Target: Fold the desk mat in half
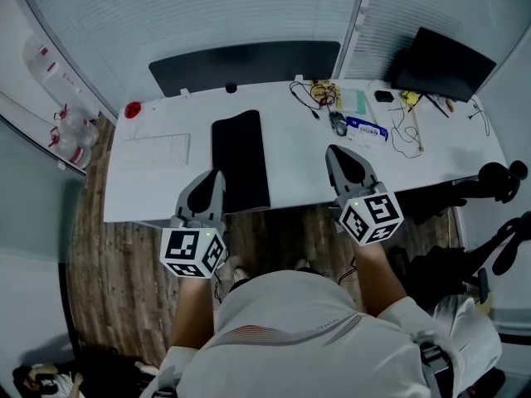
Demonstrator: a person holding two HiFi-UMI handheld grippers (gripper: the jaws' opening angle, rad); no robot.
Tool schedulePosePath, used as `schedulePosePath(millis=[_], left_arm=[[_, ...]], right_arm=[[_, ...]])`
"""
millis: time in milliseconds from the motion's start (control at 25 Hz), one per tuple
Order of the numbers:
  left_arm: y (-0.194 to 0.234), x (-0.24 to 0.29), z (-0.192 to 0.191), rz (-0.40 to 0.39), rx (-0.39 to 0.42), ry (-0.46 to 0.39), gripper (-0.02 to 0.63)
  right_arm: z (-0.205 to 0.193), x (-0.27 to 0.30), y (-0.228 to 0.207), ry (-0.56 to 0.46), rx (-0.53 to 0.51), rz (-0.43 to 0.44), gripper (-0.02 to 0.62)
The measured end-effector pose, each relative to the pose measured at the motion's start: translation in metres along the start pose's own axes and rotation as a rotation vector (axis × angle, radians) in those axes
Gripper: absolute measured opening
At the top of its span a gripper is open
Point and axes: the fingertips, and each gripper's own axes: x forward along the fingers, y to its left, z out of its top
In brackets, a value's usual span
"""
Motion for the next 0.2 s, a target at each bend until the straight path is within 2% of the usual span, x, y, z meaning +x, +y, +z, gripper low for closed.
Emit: schedulePosePath(millis=[200], left_arm=[[0.0014,-0.0032,-0.0005,0.003,-0.004,-0.001,0.012]], right_arm=[[-0.0007,0.0006,0.0054,0.0,-0.009,0.01,0.051]])
